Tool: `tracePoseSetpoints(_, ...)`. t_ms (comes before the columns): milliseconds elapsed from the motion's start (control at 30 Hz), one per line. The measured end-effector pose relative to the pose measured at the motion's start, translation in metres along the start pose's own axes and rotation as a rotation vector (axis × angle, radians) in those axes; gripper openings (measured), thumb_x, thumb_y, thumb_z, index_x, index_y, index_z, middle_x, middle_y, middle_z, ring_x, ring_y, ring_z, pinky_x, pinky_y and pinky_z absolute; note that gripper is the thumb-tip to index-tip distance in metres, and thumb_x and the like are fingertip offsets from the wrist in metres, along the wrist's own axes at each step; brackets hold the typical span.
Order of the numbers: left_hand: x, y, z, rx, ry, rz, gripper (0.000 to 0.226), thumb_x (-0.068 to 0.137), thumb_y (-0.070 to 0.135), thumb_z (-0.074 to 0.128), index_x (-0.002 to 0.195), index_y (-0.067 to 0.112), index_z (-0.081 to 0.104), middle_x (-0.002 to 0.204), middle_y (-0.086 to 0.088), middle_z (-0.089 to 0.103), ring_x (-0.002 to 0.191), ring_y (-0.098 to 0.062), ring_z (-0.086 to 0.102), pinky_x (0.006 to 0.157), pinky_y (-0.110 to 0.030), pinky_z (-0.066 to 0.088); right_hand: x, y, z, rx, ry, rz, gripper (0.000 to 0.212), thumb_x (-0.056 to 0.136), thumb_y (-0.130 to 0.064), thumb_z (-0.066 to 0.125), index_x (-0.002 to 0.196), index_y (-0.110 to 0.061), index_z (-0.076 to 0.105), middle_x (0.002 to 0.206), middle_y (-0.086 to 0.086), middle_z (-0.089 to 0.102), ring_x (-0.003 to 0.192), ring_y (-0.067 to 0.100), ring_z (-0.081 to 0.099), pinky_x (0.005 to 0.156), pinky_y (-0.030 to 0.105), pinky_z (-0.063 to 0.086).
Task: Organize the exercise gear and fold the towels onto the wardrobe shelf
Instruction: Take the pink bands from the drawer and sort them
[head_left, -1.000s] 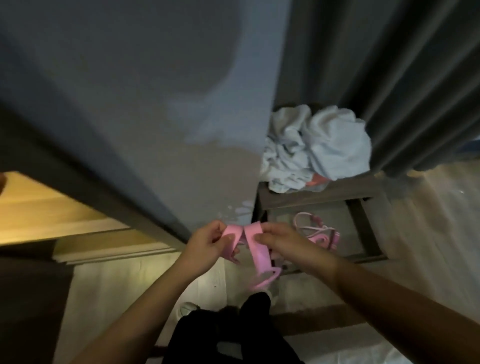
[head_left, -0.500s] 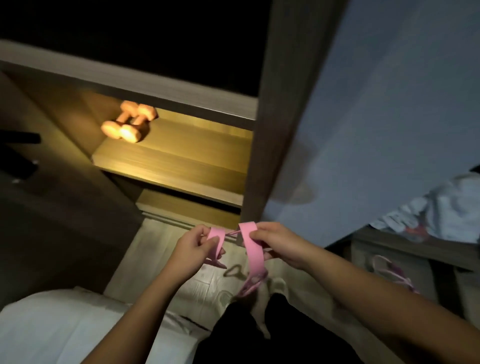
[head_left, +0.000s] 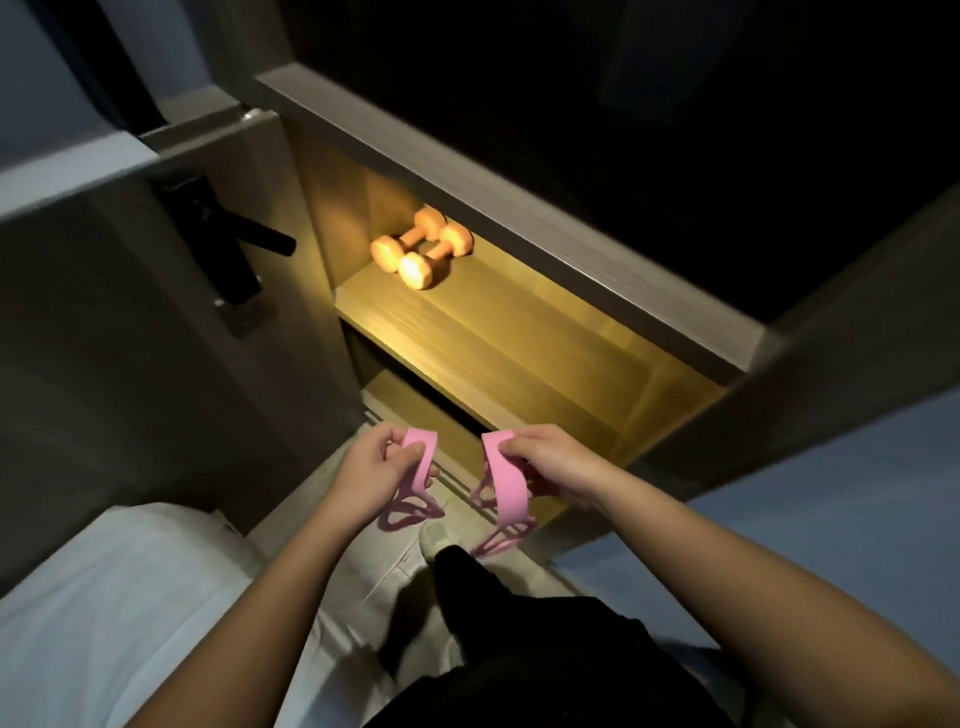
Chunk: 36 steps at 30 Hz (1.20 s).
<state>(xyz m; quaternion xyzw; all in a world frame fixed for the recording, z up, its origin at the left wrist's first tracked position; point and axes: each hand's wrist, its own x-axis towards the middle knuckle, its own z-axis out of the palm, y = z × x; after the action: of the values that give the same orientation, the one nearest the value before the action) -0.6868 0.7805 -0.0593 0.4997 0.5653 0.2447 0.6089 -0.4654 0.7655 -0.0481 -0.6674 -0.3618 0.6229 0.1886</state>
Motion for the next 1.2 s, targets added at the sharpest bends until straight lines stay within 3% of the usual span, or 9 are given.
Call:
tracePoseSetpoints(100, 0.035, 0.008, -0.011, 0.057, 0.007, 0.030, 0.013, 0.097, 0.012, 0.055, 0.095, -0.001, 0.056, 0.074, 0.001, 0.074, 0.069, -0.012, 0.072, 0.059, -0.026, 0.055, 0.033, -0.019, -0.005, -0.003, 0.029, 0.008, 0.028, 0.096, -0.022, 0.053, 0.110, 0.000, 0.063, 0.106, 0.026, 0.068, 0.090, 0.033, 0.067, 0.064, 0.030, 0.046)
tracePoseSetpoints(167, 0.061, 0.016, -0.020, 0.079, 0.009, 0.044, 0.014, 0.097, 0.012, 0.056, 0.093, -0.002, 0.056, 0.068, 0.005, 0.072, 0.064, -0.007, 0.069, 0.053, -0.019, 0.051, 0.054, -0.035, -0.008, 0.047, 0.029, -0.003, 0.027, 0.096, -0.018, 0.051, 0.113, 0.001, 0.061, 0.102, 0.025, 0.070, 0.087, 0.032, 0.068, 0.061, 0.029, 0.045)
tracePoseSetpoints(267, 0.095, 0.029, -0.035, 0.064, 0.009, 0.001, 0.017, 0.096, 0.011, 0.056, 0.095, -0.006, 0.054, 0.069, -0.005, 0.070, 0.066, -0.021, 0.071, 0.050, -0.026, 0.055, 0.077, -0.058, -0.014, 0.062, 0.082, -0.007, 0.025, 0.098, -0.011, 0.047, 0.114, 0.000, 0.061, 0.079, 0.011, 0.068, 0.063, 0.018, 0.061, 0.052, 0.025, 0.040)
tracePoseSetpoints(500, 0.148, 0.048, -0.073, 0.054, -0.103, -0.004, 0.015, 0.098, 0.012, 0.054, 0.102, -0.002, 0.055, 0.083, -0.015, 0.074, 0.070, -0.032, 0.071, 0.066, -0.039, 0.058, 0.112, -0.088, -0.005, 0.124, 0.151, -0.030, 0.016, 0.099, -0.011, 0.047, 0.102, -0.013, 0.062, 0.089, 0.008, 0.068, 0.085, 0.022, 0.063, 0.074, 0.032, 0.048)
tracePoseSetpoints(667, 0.178, 0.040, -0.097, 0.119, -0.217, -0.039, 0.018, 0.098, 0.012, 0.054, 0.104, -0.005, 0.052, 0.085, -0.017, 0.073, 0.071, -0.036, 0.071, 0.064, -0.039, 0.056, 0.135, -0.084, 0.022, 0.243, 0.251, -0.003, 0.018, 0.097, -0.010, 0.048, 0.097, -0.012, 0.066, 0.091, 0.017, 0.071, 0.071, 0.022, 0.065, 0.054, 0.024, 0.044)
tracePoseSetpoints(800, 0.202, 0.018, -0.120, 0.184, -0.300, -0.065, 0.013, 0.098, 0.011, 0.053, 0.101, -0.002, 0.051, 0.078, -0.014, 0.073, 0.066, -0.030, 0.070, 0.057, -0.037, 0.057, 0.162, -0.056, 0.053, 0.387, 0.320, -0.003, 0.016, 0.097, -0.009, 0.047, 0.098, -0.012, 0.062, 0.094, 0.023, 0.072, 0.093, 0.043, 0.066, 0.073, 0.042, 0.044)
tracePoseSetpoints(900, 0.216, -0.007, -0.127, 0.214, -0.310, 0.009, 0.010, 0.098, 0.010, 0.054, 0.097, 0.000, 0.053, 0.080, -0.016, 0.073, 0.063, -0.027, 0.069, 0.064, -0.039, 0.056, 0.183, -0.027, 0.078, 0.479, 0.362, -0.025, 0.019, 0.097, -0.010, 0.047, 0.109, -0.009, 0.061, 0.088, 0.016, 0.073, 0.098, 0.044, 0.065, 0.083, 0.052, 0.046)
tracePoseSetpoints(1067, 0.217, -0.081, -0.124, 0.078, -0.355, 0.021, 0.016, 0.100, 0.018, 0.051, 0.105, 0.003, 0.056, 0.081, -0.013, 0.074, 0.063, -0.025, 0.070, 0.055, -0.032, 0.056, 0.206, 0.029, 0.129, 0.594, 0.412, -0.122, 0.021, 0.098, -0.008, 0.046, 0.111, -0.005, 0.062, 0.083, 0.010, 0.075, 0.068, 0.021, 0.071, 0.051, 0.023, 0.052)
tracePoseSetpoints(1200, 0.205, -0.148, -0.122, 0.044, -0.392, 0.078, 0.020, 0.101, 0.022, 0.050, 0.107, 0.007, 0.061, 0.087, -0.012, 0.075, 0.073, -0.026, 0.072, 0.070, -0.042, 0.059, 0.213, 0.075, 0.172, 0.588, 0.446, -0.220, 0.020, 0.098, -0.009, 0.048, 0.110, -0.008, 0.064, 0.079, 0.007, 0.075, 0.062, 0.017, 0.070, 0.051, 0.024, 0.053)
